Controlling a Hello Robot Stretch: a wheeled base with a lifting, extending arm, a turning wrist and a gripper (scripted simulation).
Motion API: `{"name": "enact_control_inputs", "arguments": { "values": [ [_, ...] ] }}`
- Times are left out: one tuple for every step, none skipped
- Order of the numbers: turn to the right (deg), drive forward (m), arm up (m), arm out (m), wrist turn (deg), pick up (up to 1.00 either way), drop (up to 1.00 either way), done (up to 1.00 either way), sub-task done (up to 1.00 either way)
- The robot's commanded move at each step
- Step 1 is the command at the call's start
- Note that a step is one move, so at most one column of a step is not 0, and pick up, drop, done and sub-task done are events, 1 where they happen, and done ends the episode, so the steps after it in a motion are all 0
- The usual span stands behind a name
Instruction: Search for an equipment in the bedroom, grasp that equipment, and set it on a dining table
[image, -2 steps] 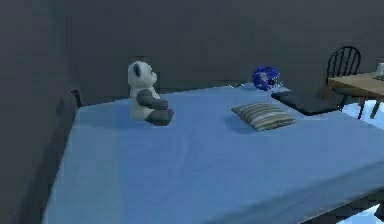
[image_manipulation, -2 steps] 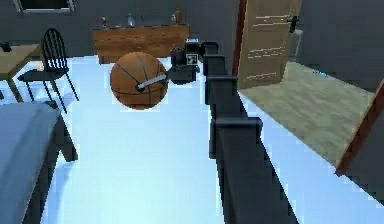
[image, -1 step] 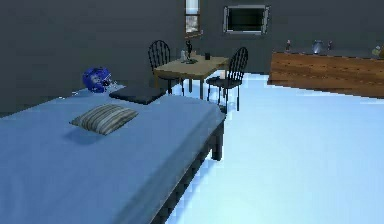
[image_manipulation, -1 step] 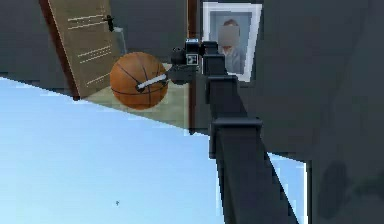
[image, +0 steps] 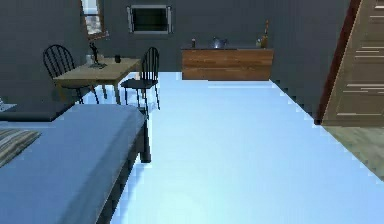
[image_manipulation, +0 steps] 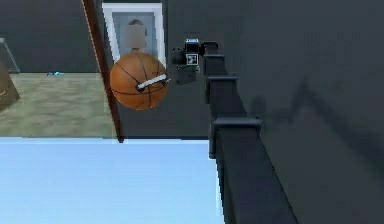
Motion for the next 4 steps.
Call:
{"name": "enact_control_inputs", "arguments": {
  "values": [
    [0.0,0.05,0.00,0.00,0.0,0.00,0.00,0.00,0.00],
    [0.0,1.00,0.00,0.00,0.0,0.00,0.00,0.00,0.00],
    [0.0,1.00,0.00,0.00,0.0,0.00,0.00,0.00,0.00],
    [0.0,1.00,0.00,0.00,0.0,0.00,0.00,0.00,0.00]
  ]
}}
